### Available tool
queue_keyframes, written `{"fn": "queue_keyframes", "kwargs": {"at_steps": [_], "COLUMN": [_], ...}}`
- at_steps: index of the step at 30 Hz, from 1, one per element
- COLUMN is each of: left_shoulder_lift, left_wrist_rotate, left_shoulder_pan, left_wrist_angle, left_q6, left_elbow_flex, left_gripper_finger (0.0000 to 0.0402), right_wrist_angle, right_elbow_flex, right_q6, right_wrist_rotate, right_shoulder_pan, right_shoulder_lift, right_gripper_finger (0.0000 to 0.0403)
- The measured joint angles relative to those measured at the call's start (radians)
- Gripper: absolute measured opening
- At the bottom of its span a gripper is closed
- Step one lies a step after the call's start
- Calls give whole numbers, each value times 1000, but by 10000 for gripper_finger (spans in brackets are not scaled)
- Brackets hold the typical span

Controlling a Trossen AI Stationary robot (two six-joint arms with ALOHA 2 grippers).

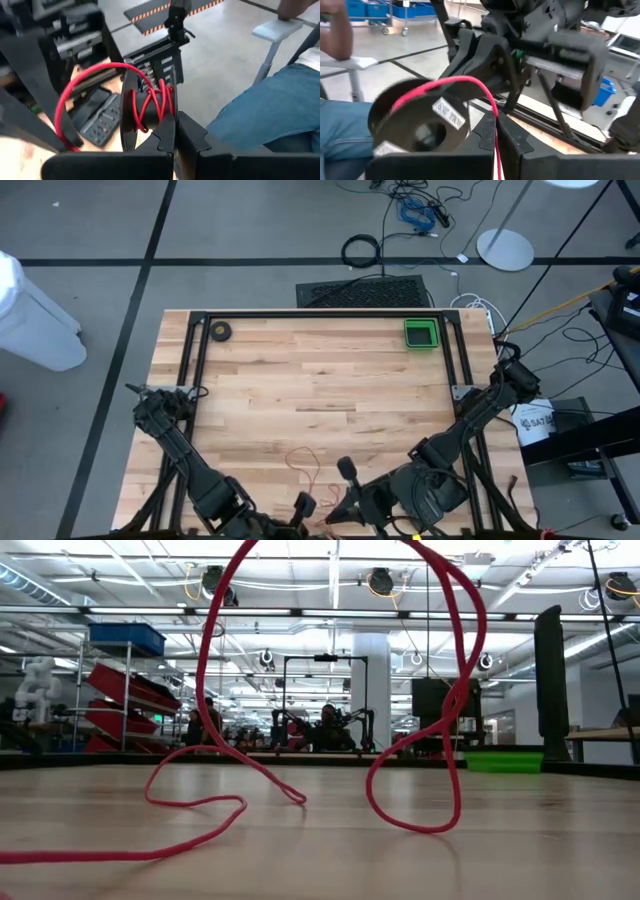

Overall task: Coil cords
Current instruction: Coil the red wire on the black spool

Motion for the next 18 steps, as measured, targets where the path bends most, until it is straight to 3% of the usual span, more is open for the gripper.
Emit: {"fn": "queue_keyframes", "kwargs": {"at_steps": [18], "left_shoulder_lift": [12], "left_wrist_rotate": [-1], "left_shoulder_pan": [-21], "left_wrist_angle": [103], "left_q6": [167], "left_elbow_flex": [0], "left_gripper_finger": [8], "right_wrist_angle": [2], "right_elbow_flex": [0], "right_q6": [59], "right_wrist_rotate": [-127], "right_shoulder_pan": [-43], "right_shoulder_lift": [40], "right_gripper_finger": [0]}}
